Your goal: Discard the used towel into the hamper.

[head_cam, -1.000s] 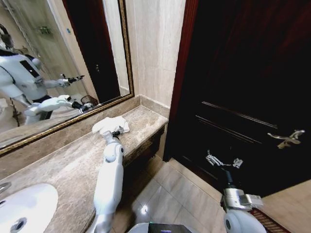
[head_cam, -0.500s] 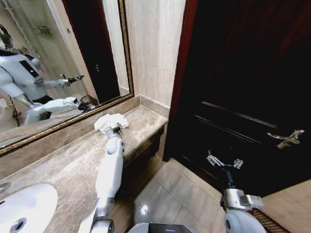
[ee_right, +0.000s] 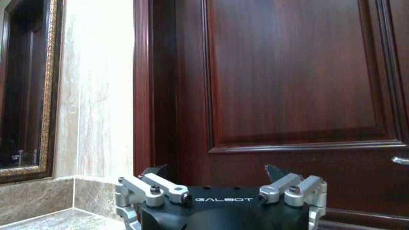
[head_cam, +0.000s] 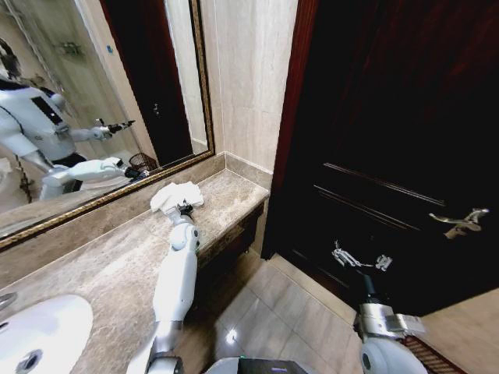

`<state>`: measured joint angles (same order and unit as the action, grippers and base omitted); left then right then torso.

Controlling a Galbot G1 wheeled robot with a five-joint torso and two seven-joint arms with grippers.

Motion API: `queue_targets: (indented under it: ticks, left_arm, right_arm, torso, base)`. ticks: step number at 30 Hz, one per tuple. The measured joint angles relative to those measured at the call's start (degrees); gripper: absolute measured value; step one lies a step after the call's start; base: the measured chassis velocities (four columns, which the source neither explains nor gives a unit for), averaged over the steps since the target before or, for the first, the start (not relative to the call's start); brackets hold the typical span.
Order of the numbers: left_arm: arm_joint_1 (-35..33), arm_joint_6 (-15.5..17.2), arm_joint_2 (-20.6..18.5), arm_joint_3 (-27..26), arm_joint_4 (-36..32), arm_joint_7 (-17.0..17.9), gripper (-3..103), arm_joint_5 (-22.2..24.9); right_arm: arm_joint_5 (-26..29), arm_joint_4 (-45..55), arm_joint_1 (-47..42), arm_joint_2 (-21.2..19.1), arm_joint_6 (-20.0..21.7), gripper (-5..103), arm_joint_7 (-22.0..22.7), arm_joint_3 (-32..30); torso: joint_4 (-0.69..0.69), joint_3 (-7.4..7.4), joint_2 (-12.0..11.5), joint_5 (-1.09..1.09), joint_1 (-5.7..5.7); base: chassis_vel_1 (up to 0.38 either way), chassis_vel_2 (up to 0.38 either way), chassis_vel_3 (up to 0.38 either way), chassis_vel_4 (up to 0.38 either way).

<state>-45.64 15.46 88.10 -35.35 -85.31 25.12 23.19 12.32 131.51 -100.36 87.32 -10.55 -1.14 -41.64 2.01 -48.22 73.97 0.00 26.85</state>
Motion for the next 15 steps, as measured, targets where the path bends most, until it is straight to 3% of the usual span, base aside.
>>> queue_targets:
  ticks: [9, 15]
  left_arm:
    - [-2.0, -0.9, 0.1, -0.6, -2.8, -1.2, 7, -0.6]
    - [-6.4, -1.4, 0.3, -1.2, -9.4, -4.0, 7, -1.2]
  right_arm:
    - [0.1, 0.6, 0.0, 0.6, 0.0, 100, 0.0, 0.7]
    - [0.0, 1.1, -0.2, 0.9, 0.1, 100, -0.3, 0.9]
  torso:
    - [0.00, 0.00, 0.0, -0.01, 0.00]
    - [0.00, 0.00, 0.0, 0.00, 0.00]
  base:
    - [0.000, 0.000, 0.000, 0.000]
    - [0.000, 0.000, 0.000, 0.000]
